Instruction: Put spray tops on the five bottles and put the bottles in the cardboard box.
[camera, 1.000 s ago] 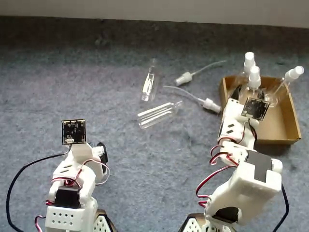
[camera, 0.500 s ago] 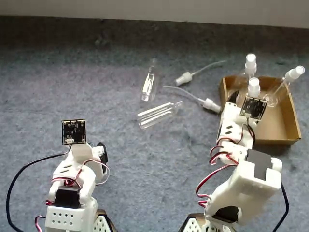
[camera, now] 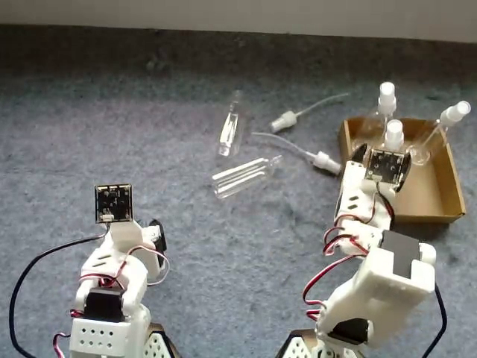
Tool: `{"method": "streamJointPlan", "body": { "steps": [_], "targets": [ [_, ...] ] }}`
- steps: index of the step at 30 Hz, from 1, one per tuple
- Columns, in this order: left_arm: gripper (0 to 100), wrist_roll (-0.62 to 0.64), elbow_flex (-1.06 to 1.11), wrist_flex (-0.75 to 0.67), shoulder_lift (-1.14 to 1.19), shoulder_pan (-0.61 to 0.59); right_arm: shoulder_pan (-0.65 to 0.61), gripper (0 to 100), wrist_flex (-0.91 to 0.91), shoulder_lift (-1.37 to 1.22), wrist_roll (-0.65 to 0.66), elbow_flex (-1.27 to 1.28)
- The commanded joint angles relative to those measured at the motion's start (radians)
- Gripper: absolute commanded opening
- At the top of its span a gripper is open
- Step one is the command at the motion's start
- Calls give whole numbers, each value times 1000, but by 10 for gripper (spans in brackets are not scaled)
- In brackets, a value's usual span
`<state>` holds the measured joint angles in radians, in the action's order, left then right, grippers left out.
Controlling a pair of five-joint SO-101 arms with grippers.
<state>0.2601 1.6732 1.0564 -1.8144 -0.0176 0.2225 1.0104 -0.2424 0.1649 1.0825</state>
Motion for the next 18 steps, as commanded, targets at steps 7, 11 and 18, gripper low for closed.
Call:
{"method": "streamJointPlan", "body": {
  "steps": [7, 11, 18],
  "targets": [
    [7, 3, 22, -25, -5, 22, -18, 324, 12, 19, 34, 1],
    [7, 3, 22, -25, -5, 22, -13, 357, 12, 19, 34, 1],
    [7, 3, 22, -25, -5, 22, -19, 358, 10, 156, 34, 104]
  ]
}}
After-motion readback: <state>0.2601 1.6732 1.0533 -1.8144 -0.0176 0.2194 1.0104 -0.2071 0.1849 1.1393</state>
